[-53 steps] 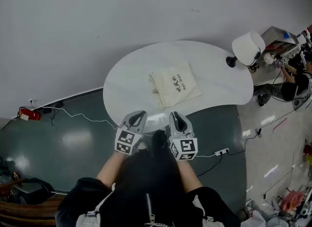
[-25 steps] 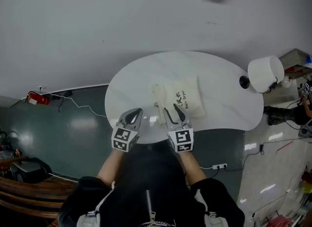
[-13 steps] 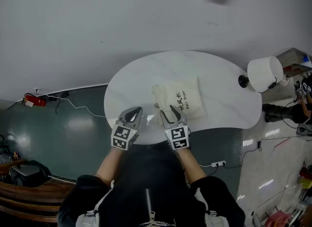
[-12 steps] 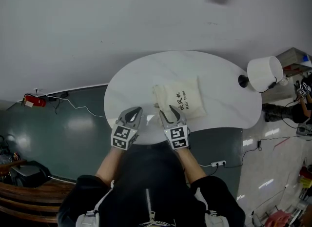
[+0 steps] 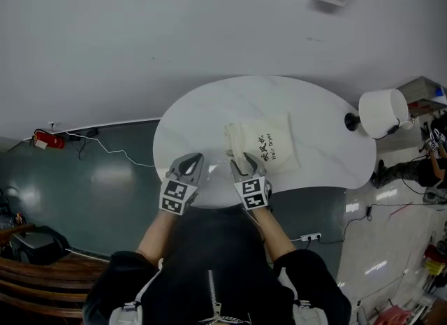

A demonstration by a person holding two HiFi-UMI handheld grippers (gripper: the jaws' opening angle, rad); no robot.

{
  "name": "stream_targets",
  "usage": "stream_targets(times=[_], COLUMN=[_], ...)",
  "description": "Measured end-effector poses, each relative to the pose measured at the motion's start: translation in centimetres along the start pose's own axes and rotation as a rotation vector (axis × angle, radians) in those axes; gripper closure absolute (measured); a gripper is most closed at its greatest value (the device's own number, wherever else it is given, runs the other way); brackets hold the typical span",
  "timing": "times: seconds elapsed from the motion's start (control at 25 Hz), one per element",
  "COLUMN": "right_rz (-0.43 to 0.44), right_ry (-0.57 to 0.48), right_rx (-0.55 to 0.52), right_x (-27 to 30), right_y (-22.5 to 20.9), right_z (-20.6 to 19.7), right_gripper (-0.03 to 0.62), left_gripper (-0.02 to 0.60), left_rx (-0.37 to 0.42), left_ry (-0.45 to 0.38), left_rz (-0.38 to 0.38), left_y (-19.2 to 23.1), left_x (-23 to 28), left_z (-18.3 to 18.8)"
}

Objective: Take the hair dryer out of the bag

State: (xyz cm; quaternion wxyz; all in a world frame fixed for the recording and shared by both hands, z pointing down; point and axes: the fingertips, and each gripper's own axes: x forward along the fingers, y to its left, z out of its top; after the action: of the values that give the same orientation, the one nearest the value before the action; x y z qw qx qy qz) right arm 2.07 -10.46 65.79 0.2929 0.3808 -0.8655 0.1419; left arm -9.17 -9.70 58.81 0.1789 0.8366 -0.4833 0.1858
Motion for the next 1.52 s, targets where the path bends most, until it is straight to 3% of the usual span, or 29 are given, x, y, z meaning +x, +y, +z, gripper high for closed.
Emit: stream_targets(times=[1.2,1.52], right_rz=[-0.091,-0.121], right_ry=[0.293,0.334], right_rx=[-0.105,-0.129], right_x=[6.8,6.9], right_y=[-1.8,-2.3], right_z=[-7.3,-7.7], right_gripper=[0.379,0.42], left_gripper=[0.569,0.569], left_rx=[-0.087,-0.089], left_ry=[0.039,0.047], left_rz=[0.113,0.103], left_y=[4.3,4.5], left_x=[-3.5,-3.3], left_z=[-3.8,-4.1])
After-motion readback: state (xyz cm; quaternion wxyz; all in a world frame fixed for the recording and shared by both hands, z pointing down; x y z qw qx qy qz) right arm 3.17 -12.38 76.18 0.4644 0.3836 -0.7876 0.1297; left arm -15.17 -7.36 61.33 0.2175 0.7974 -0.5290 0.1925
